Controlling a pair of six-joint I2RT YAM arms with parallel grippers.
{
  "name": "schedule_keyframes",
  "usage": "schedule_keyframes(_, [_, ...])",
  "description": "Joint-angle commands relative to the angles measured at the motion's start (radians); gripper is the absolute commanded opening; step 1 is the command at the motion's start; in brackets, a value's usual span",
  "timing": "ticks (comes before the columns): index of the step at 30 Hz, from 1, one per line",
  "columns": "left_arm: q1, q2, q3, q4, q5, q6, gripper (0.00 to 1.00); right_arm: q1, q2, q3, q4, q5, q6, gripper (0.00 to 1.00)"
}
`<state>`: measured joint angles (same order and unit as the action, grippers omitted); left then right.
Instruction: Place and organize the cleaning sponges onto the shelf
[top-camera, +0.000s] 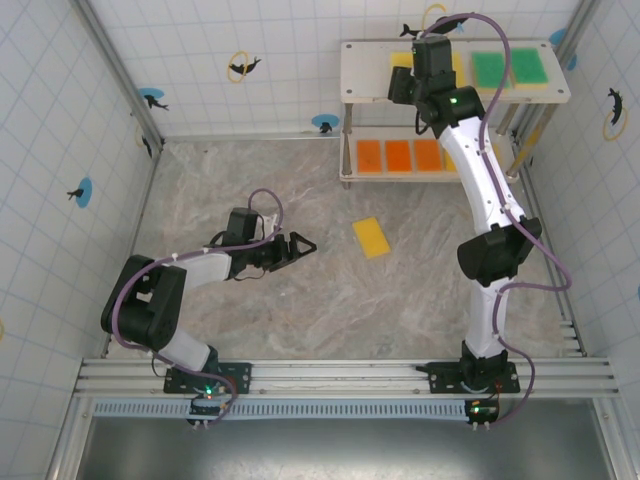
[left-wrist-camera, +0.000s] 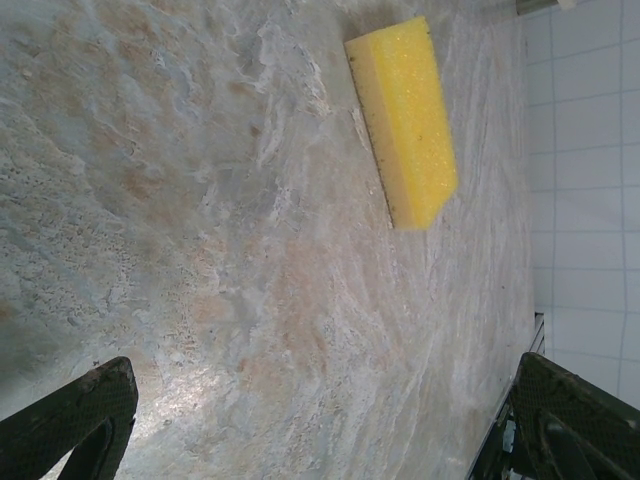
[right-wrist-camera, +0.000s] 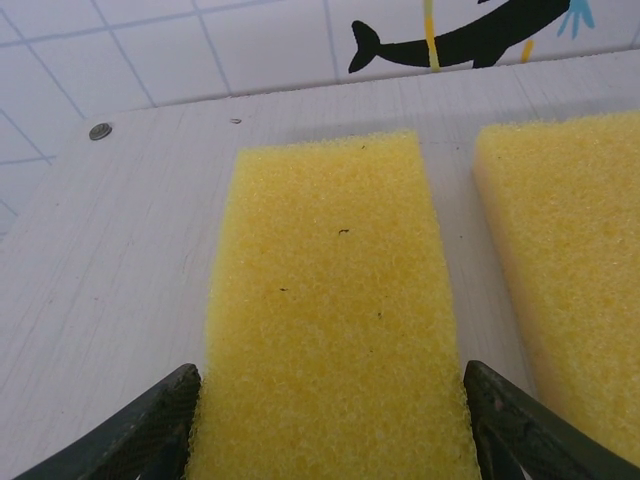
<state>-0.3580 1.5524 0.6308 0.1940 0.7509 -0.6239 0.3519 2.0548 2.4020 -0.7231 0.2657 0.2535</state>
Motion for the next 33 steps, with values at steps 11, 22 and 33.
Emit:
schedule_keyframes(11, [0.007, -0.025, 0.004, -0.008, 0.018, 0.030, 0.98, 0.011, 0.007, -0.007, 0.051, 0.042, 0.007, 0.70])
schedule_keyframes(22, [0.008, -0.033, -0.003, -0.011, 0.015, 0.032, 0.98, 0.028, 0.008, -0.035, 0.056, 0.097, -0.006, 0.70])
schedule_keyframes(33, [0.010, -0.035, -0.003, -0.012, 0.016, 0.031, 0.98, 0.030, 0.005, -0.037, 0.057, 0.101, -0.012, 0.73])
